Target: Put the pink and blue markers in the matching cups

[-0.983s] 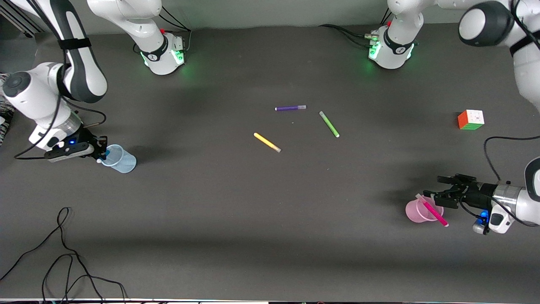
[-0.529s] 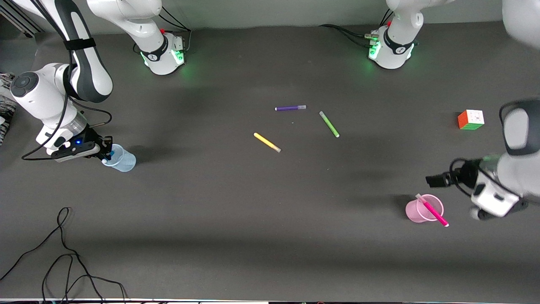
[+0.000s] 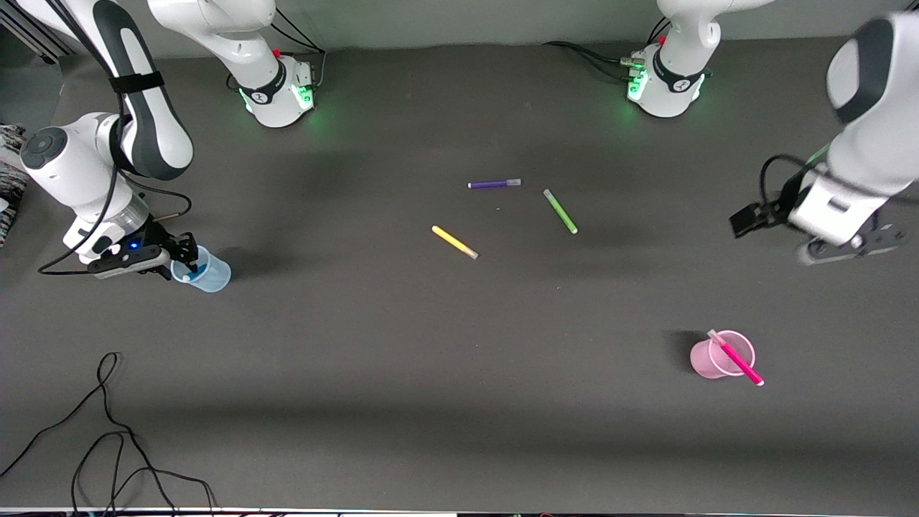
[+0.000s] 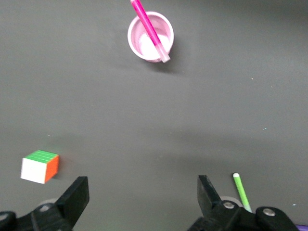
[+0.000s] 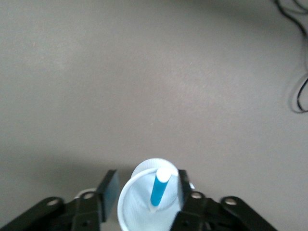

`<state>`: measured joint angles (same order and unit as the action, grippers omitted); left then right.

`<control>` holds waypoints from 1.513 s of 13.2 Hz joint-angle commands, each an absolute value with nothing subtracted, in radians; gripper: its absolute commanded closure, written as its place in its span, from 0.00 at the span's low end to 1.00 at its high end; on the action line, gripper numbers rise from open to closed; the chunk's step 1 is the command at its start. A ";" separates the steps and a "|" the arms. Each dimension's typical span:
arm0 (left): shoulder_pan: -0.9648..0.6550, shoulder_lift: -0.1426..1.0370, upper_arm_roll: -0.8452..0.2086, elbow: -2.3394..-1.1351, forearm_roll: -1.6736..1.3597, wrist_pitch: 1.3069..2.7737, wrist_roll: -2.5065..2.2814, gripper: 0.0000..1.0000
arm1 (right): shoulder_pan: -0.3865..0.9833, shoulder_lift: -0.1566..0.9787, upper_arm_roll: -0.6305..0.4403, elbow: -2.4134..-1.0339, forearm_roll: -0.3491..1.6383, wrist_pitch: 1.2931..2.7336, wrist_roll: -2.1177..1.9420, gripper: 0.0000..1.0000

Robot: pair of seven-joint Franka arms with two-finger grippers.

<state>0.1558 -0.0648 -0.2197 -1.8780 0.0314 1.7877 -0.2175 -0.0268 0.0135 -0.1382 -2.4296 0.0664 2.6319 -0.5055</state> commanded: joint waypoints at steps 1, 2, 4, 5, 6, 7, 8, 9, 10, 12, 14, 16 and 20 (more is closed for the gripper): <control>0.153 -0.123 -0.173 -1.892 0.044 1.801 -0.115 0.00 | -0.020 -0.006 -0.137 -2.279 0.095 2.374 -0.490 0.00; 0.153 -0.118 -0.161 -1.863 0.046 1.786 -0.054 0.00 | -0.015 0.001 -0.129 -2.181 0.095 2.217 -0.433 0.00; 0.152 -0.107 -0.156 -1.801 0.046 1.740 -0.044 0.00 | -0.015 -0.005 -0.083 -2.048 0.094 2.021 -0.333 0.00; 0.153 -0.101 -0.156 -1.778 0.048 1.718 -0.043 0.00 | -0.015 -0.026 -0.060 -2.019 0.086 1.963 -0.271 0.00; 0.153 -0.097 -0.156 -1.757 0.054 1.707 -0.037 0.00 | -0.017 -0.067 -0.036 -1.991 0.081 1.898 -0.214 0.00; 0.153 -0.094 -0.156 -1.734 0.078 1.689 -0.035 0.00 | -0.017 -0.108 -0.029 -1.984 0.081 1.860 -0.180 0.00; 0.153 -0.092 -0.156 -1.720 0.084 1.671 -0.034 0.00 | -0.017 -0.158 -0.028 -1.983 0.081 1.844 -0.175 0.00; 0.152 -0.092 -0.156 -1.718 0.086 1.669 -0.032 0.00 | -0.015 -0.199 -0.028 -1.983 0.080 1.823 -0.173 0.00; 0.152 -0.094 -0.158 -1.717 0.089 1.666 -0.029 0.00 | -0.015 -0.234 -0.015 -1.982 0.074 1.800 -0.172 0.00; 0.153 -0.083 -0.158 -1.710 0.080 1.669 -0.031 0.00 | -0.017 -0.268 0.005 -1.947 0.046 1.764 -0.158 0.00; 0.152 -0.049 -0.146 -1.671 0.074 1.643 -0.028 0.00 | -0.017 -0.267 0.005 -1.889 0.046 1.666 -0.105 0.00; 0.150 -0.052 -0.149 -1.667 0.086 1.628 -0.029 0.00 | -0.017 -0.256 0.011 -1.869 0.044 1.661 -0.083 0.00; 0.152 -0.051 -0.147 -1.664 0.081 1.626 -0.026 0.00 | -0.018 -0.226 0.018 -1.859 0.029 1.660 -0.077 0.00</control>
